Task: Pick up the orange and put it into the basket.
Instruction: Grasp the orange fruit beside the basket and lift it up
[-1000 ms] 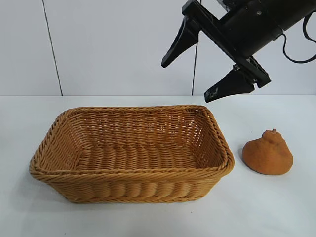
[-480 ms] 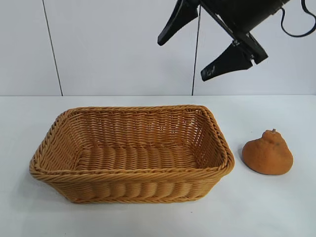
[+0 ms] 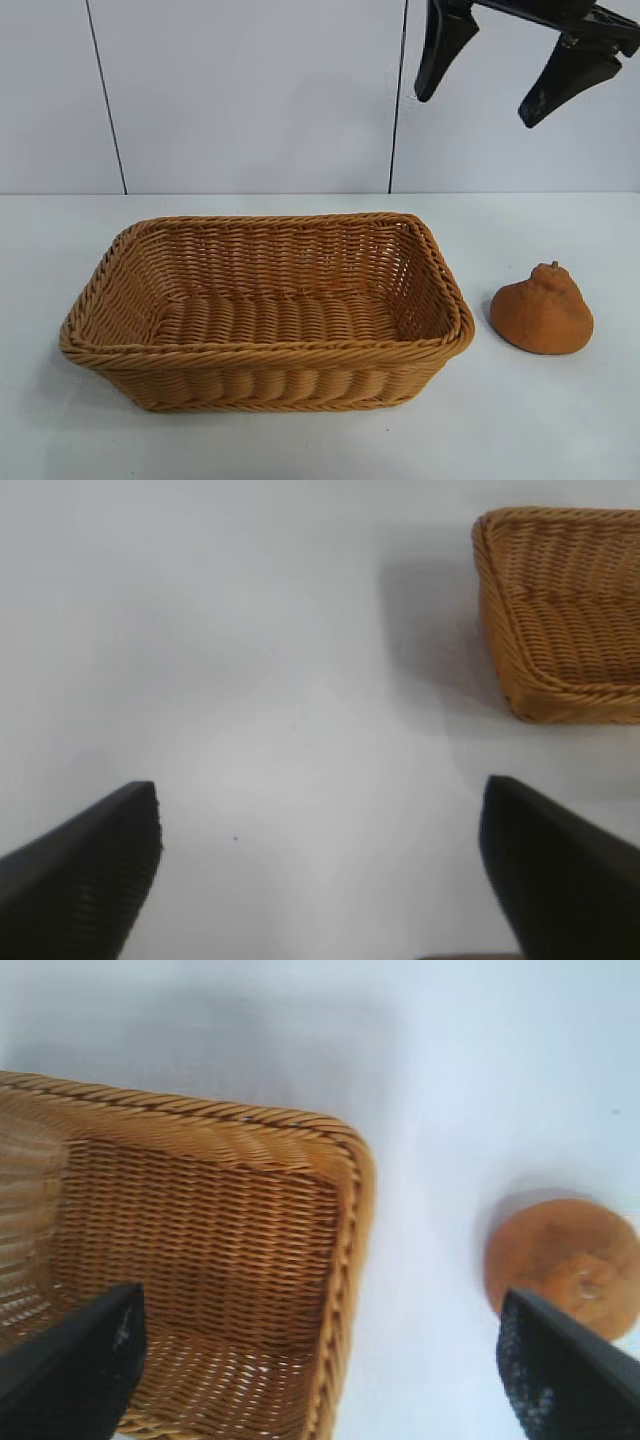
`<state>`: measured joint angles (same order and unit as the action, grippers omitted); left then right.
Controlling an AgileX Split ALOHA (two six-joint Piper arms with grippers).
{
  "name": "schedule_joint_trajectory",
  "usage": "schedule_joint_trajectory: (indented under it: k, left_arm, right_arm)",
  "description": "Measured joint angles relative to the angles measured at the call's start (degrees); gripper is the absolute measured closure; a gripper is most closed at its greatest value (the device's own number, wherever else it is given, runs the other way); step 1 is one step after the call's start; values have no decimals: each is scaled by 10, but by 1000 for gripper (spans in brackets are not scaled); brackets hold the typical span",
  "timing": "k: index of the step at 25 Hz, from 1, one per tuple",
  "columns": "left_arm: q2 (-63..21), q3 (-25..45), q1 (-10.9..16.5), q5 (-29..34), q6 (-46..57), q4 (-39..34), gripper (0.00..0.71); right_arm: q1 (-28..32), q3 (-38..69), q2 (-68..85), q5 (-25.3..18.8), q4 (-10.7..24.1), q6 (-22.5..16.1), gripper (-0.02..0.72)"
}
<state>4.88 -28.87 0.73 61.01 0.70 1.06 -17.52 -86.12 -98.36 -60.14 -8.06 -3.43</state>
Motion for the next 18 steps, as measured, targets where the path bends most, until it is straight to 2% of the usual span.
schedule_joint_trajectory:
  k: [5,12,18]
  left_arm:
    - [-48,1,0,1,0,-1,95]
    - [-52,1,0,1,0,-1,95]
    - [-52,1,0,1,0,-1,95]
  right_arm:
    - [45,0,0,-11,1,-2,52]
    - [126,1,0,-39,4,7,52]
    - [145,18,-12,-38,4,16,52]
